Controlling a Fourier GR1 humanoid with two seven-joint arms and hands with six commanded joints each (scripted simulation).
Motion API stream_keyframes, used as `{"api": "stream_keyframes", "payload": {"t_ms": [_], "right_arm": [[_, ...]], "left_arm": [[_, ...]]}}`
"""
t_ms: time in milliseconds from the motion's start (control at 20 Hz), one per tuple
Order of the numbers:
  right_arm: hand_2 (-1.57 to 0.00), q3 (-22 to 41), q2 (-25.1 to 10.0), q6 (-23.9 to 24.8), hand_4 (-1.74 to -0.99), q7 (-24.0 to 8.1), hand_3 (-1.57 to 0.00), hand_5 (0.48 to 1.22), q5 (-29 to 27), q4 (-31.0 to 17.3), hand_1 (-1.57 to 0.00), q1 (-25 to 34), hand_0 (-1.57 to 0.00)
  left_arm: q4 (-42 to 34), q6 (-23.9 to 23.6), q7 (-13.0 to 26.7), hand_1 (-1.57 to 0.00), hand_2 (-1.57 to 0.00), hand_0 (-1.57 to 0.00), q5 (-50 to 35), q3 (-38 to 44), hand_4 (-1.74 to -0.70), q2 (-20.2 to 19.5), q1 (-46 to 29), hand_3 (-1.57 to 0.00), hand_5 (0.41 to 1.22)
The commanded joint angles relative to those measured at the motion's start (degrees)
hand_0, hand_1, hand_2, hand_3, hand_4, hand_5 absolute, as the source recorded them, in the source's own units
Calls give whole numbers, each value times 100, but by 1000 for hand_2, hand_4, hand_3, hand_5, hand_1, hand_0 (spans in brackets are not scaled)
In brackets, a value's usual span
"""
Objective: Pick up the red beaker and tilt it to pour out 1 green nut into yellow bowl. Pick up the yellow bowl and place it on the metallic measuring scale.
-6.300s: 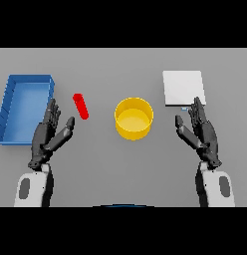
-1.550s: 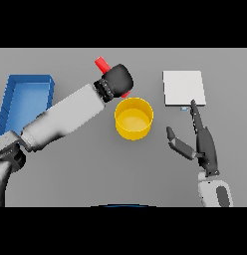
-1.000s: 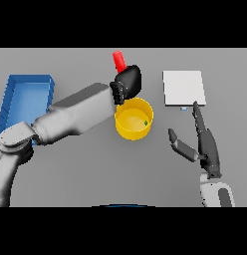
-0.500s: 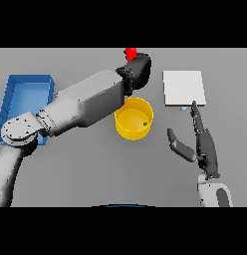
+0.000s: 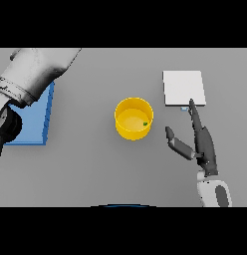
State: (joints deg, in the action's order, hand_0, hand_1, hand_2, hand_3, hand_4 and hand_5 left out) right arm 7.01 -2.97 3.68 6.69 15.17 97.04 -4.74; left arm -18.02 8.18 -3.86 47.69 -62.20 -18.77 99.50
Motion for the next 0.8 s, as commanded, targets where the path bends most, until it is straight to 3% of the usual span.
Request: {"api": "stream_keyframes", "payload": {"t_ms": [0,100,200,350,400,500,750], "right_arm": [[1,32,30,89,-1146,-43,1,641,110,-8,1,17,1],[1,71,5,163,-1144,-17,1,633,257,-2,1,72,1],[1,32,21,46,-1129,84,1,625,59,-74,1,44,1],[1,-48,41,-189,-1083,235,1,625,-348,-60,1,58,1],[1,-22,39,-182,-1081,189,1,631,-305,-57,1,86,1],[1,-72,-25,-271,-1106,133,1,642,-416,-64,1,98,1],[1,-54,-97,-359,-1165,200,1,672,-412,-158,1,149,1]], "left_arm": [[239,-6,107,-1571,-1571,-1571,-459,426,-1734,-146,2,-1468,1221],[573,-89,381,-1571,-1571,-1571,-1335,1172,-1736,-427,-43,-1417,1221],[910,-317,589,-1571,-1571,-1571,-2021,1676,-1738,-709,-203,-1394,1221],[1245,-664,611,-1571,-1571,-1571,-3021,2351,-1739,-1161,-615,-1480,1221],[1309,-807,787,-1571,-1571,-1571,-3265,2483,-1740,-1214,-743,-1499,1221],[1372,-1111,870,-1571,-1571,-1571,-3739,2724,-1740,-1413,-1201,-1525,1221],[1340,-1722,1646,-1571,-1571,-1571,-4773,3241,-1741,-1643,-2024,-1556,1221]]}}
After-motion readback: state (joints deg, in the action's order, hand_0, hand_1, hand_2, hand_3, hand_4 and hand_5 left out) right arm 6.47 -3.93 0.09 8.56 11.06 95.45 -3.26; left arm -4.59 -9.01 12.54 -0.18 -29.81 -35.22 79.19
